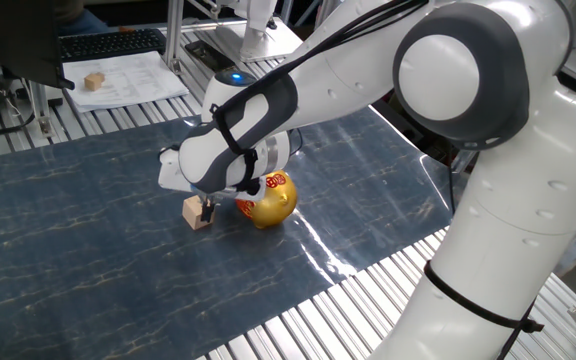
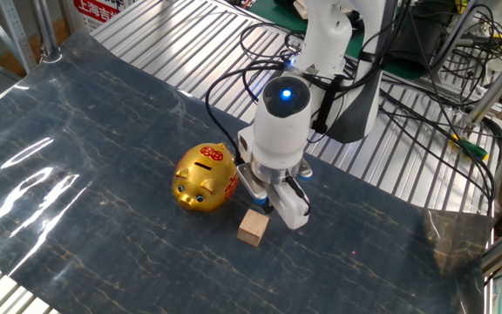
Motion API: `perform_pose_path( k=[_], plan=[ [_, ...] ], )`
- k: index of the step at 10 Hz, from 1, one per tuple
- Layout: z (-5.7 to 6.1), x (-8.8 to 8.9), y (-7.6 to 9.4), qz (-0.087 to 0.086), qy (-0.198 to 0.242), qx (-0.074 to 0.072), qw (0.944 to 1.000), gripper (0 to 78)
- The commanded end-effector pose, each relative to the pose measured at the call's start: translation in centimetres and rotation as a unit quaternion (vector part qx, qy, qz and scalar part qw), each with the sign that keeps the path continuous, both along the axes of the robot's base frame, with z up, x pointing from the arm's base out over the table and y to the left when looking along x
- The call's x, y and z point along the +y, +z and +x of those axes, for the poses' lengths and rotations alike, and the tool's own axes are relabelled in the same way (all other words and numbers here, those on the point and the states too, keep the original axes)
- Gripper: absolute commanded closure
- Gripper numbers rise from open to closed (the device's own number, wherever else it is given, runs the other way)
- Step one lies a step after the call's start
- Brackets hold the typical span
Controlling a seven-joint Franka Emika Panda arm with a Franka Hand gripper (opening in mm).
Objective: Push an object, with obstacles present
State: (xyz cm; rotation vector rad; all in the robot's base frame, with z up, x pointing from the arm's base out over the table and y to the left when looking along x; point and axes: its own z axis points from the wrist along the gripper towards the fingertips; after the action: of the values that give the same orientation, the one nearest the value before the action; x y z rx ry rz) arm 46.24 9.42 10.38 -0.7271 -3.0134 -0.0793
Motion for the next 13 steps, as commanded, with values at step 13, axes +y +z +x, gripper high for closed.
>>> perform_pose_path(
  k=[13],
  plan=[
    [4.6, 0.5, -0.6, -0.030, -0.052, -0.022, 0.9979, 77.6]
  ],
)
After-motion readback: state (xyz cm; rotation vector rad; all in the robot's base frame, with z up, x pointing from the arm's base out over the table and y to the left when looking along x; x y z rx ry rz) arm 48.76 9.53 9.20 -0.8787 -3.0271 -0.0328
